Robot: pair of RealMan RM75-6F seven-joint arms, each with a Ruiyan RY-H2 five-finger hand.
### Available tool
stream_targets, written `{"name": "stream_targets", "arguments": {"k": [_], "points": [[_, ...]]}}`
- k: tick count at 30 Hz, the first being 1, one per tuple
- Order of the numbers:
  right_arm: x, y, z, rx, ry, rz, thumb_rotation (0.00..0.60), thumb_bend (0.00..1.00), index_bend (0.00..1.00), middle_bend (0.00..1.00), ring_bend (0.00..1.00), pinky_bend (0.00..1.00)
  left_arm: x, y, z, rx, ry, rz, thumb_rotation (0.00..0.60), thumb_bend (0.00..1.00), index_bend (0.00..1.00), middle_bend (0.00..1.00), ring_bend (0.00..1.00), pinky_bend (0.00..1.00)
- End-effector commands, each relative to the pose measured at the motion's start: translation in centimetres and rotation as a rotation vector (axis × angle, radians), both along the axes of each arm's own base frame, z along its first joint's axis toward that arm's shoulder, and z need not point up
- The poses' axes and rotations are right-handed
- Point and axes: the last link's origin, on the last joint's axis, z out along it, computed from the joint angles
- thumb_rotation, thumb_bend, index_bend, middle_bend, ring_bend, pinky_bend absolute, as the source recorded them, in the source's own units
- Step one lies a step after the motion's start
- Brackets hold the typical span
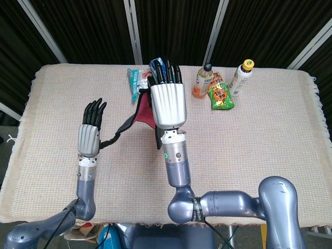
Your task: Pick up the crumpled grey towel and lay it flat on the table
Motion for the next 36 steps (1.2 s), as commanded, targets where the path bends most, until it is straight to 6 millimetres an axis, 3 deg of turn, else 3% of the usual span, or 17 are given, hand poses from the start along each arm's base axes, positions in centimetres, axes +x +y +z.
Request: {"name": "stream_targets", "arguments": {"k": [1, 8, 10, 15, 19, 36], "points": [[-0.1, 0.1, -0.1, 0.001, 0.006, 0.001, 0.6, 0.57, 0.69, 0.26, 0.13, 0.21, 0.1, 0.5, 0.1, -0.005, -0.001, 0.01, 0.6, 0.1, 0.0, 0.0, 0.0, 0.01], [-0.5, 0.0, -0.1, 0.005, 0.007, -0.005, 0.6, 0.57, 0.7, 0.26, 0.13, 0.21, 1.3, 1.7, -0.4, -0.017, 0.022, 0.0, 0.6, 0.11, 0.0, 0.0, 0.0, 0.01], [-0.6, -0.1, -0.2, 0.007, 0.009, -0.006, 0.6, 0.57, 0.7, 0.26, 0.13, 0.21, 1.7, 2.0, -0.6, -0.026, 0.016, 0.0, 0.6, 0.14, 0.05, 0.0, 0.0, 0.01], [-1.0, -0.4, -0.2, 0.003, 0.018, -0.008, 0.6, 0.57, 0.7, 0.26, 0.13, 0.21, 2.6, 2.3, -1.2, -0.041, -0.003, -0.006, 0.6, 0.22, 0.43, 0.0, 0.0, 0.01], [-1.2, -0.6, 0.0, 0.0, 0.015, -0.012, 0.6, 0.57, 0.7, 0.26, 0.13, 0.21, 2.7, 2.2, -1.4, -0.038, 0.0, -0.003, 0.6, 0.24, 0.58, 0.02, 0.0, 0.01], [-1.9, -0.4, 0.5, -0.006, 0.016, -0.018, 0.6, 0.57, 0.71, 0.26, 0.13, 0.21, 2.1, 2.6, -1.6, -0.039, 0.005, 0.045, 0.6, 0.25, 0.61, 0.04, 0.0, 0.01]]}}
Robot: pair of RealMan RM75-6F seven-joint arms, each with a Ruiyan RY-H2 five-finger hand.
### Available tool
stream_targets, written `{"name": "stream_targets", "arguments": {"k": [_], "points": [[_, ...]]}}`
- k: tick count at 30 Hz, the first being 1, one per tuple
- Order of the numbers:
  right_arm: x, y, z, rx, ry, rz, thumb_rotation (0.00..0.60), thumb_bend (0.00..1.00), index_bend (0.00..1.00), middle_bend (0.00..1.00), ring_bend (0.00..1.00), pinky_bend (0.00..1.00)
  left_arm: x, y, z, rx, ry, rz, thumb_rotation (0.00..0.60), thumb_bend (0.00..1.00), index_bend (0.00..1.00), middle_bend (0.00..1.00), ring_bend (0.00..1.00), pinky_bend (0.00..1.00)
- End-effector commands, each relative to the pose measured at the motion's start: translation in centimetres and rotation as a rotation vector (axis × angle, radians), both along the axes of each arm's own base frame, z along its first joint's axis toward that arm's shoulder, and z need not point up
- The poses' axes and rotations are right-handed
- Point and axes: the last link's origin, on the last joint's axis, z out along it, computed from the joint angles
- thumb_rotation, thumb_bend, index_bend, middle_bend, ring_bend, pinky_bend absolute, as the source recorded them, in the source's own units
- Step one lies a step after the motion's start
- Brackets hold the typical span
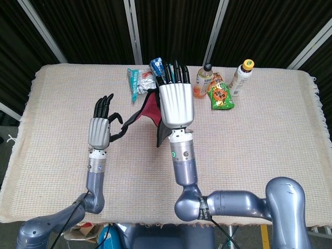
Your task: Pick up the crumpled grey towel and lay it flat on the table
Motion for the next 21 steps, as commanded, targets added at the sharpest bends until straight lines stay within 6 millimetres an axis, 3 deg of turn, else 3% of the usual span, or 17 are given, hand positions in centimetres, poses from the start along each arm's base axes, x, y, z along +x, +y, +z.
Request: {"name": "stream_targets", "arguments": {"k": [1, 13, 21], "points": [[0.02, 0.06, -0.04, 0.001, 0.003, 0.001, 0.6, 0.57, 0.71, 0.26, 0.13, 0.21, -0.25, 0.22, 0.11, 0.001, 0.001, 0.012, 0.6, 0.26, 0.62, 0.04, 0.0, 0.01], [0.06, 0.2, -0.25, 0.002, 0.013, 0.004, 0.6, 0.57, 0.71, 0.26, 0.13, 0.21, -0.76, 1.05, 0.27, -0.002, 0.002, 0.044, 0.6, 0.45, 0.62, 0.04, 0.0, 0.01], [-0.15, 0.25, -0.38, 0.005, 0.02, 0.002, 0.6, 0.57, 0.71, 0.26, 0.13, 0.21, -1.0, 1.19, 0.42, -0.002, -0.005, 0.044, 0.6, 0.47, 0.62, 0.04, 0.0, 0.01]]}}
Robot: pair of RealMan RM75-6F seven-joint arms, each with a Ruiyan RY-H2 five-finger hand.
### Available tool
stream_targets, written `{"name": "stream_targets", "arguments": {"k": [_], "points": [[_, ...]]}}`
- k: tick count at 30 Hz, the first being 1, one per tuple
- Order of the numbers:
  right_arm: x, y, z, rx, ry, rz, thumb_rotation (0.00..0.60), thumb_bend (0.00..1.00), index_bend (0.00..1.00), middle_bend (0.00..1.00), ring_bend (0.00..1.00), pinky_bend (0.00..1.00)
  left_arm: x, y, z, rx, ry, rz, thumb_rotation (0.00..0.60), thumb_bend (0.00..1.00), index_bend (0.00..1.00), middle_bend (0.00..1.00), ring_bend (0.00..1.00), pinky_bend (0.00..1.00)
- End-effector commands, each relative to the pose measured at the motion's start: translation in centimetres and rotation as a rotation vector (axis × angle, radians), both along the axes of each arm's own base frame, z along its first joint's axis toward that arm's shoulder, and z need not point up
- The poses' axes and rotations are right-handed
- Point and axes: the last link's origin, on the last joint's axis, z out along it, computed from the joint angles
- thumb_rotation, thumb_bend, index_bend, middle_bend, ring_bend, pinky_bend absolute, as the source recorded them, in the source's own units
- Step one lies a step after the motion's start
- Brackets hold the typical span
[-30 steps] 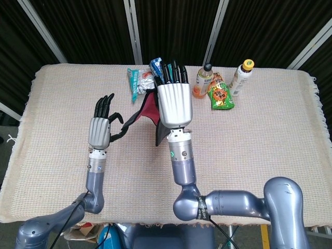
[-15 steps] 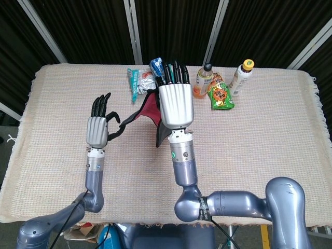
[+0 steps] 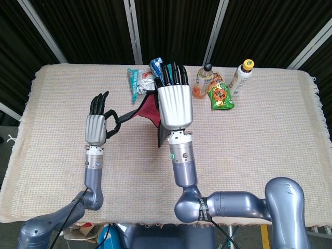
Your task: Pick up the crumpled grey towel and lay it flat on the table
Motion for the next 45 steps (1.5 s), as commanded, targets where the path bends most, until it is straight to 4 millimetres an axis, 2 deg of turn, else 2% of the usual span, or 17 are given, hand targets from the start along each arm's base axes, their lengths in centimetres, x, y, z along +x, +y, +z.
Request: {"name": "stream_targets", "arguments": {"k": [1, 6, 13, 19, 27, 35, 45], "points": [[-0.2, 0.0, -0.1, 0.002, 0.004, -0.001, 0.6, 0.57, 0.71, 0.26, 0.13, 0.21, -0.1, 0.0, 0.2, 0.006, -0.002, -0.002, 0.6, 0.47, 0.62, 0.04, 0.0, 0.01], [-0.9, 0.0, 0.1, 0.01, -0.004, -0.009, 0.6, 0.57, 0.71, 0.26, 0.13, 0.21, -0.1, 0.4, 1.4, 0.042, -0.002, -0.021, 0.6, 0.47, 0.62, 0.04, 0.0, 0.01], [-3.3, -0.4, 0.4, 0.034, -0.022, -0.047, 0.6, 0.57, 0.71, 0.26, 0.13, 0.21, 1.1, 1.4, 4.7, 0.123, -0.01, -0.065, 0.6, 0.47, 0.62, 0.04, 0.0, 0.01], [-5.8, -1.0, 1.3, 0.041, -0.06, -0.081, 0.6, 0.57, 0.71, 0.26, 0.13, 0.21, 3.5, 2.4, 7.5, 0.15, -0.008, -0.094, 0.6, 0.46, 0.62, 0.04, 0.0, 0.01], [-7.5, -1.9, 2.7, 0.033, -0.093, -0.088, 0.6, 0.57, 0.71, 0.26, 0.13, 0.21, 6.4, 2.8, 9.9, 0.158, 0.007, -0.104, 0.6, 0.47, 0.62, 0.04, 0.0, 0.01], [-9.3, -3.7, 3.8, 0.027, -0.133, -0.115, 0.6, 0.57, 0.72, 0.27, 0.13, 0.21, 8.8, 3.2, 10.2, 0.131, -0.007, -0.096, 0.6, 0.47, 0.62, 0.04, 0.0, 0.01], [-11.0, -6.2, 3.2, 0.05, -0.138, -0.134, 0.6, 0.57, 0.72, 0.27, 0.13, 0.21, 11.0, 4.8, 9.7, 0.123, -0.002, -0.081, 0.6, 0.47, 0.62, 0.05, 0.0, 0.01]]}}
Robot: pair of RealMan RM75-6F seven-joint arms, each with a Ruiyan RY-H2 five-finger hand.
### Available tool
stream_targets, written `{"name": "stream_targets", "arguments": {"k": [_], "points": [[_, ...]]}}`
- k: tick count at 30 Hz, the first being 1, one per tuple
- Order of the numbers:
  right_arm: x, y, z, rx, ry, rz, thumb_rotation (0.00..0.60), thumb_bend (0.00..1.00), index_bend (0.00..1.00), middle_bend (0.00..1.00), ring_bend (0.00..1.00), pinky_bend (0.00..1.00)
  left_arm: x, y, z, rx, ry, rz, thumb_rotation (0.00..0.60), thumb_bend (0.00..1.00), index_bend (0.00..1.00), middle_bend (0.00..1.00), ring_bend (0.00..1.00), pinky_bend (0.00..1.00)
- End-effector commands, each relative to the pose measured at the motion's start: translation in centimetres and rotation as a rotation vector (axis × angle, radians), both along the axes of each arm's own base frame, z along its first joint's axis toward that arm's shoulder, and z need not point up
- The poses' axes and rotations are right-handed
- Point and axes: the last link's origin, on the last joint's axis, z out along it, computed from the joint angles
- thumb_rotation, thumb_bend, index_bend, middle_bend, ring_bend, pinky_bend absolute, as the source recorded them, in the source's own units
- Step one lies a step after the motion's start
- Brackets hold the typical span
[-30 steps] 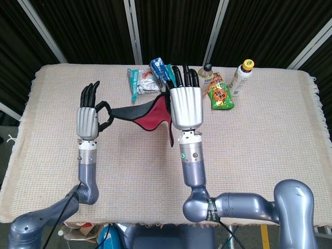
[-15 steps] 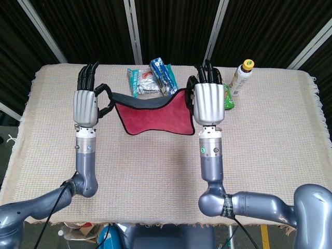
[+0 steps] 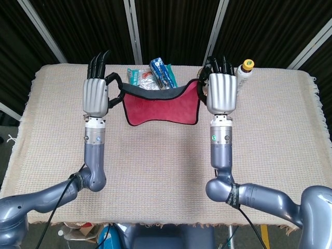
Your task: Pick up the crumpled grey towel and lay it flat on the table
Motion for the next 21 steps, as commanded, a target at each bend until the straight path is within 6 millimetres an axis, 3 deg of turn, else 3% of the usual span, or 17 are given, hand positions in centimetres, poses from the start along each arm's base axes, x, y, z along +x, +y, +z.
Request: {"name": "stream_targets", "arguments": {"k": [1, 12, 21], "points": [[-0.6, -1.0, -0.4, 0.012, -0.006, -0.005, 0.6, 0.57, 0.72, 0.27, 0.13, 0.21, 0.5, 0.6, -0.4, -0.006, 0.0, 0.009, 0.6, 0.47, 0.62, 0.05, 0.0, 0.01], [-3.4, -2.9, -1.6, 0.029, -0.014, -0.045, 0.6, 0.57, 0.72, 0.27, 0.13, 0.21, 1.4, 1.7, -3.1, -0.048, 0.032, 0.019, 0.6, 0.47, 0.61, 0.04, 0.0, 0.01], [-4.5, -0.3, -3.4, 0.08, 0.0, -0.008, 0.6, 0.57, 0.72, 0.27, 0.13, 0.22, 0.2, -1.4, -5.6, -0.079, 0.017, -0.013, 0.6, 0.47, 0.61, 0.05, 0.0, 0.01]]}}
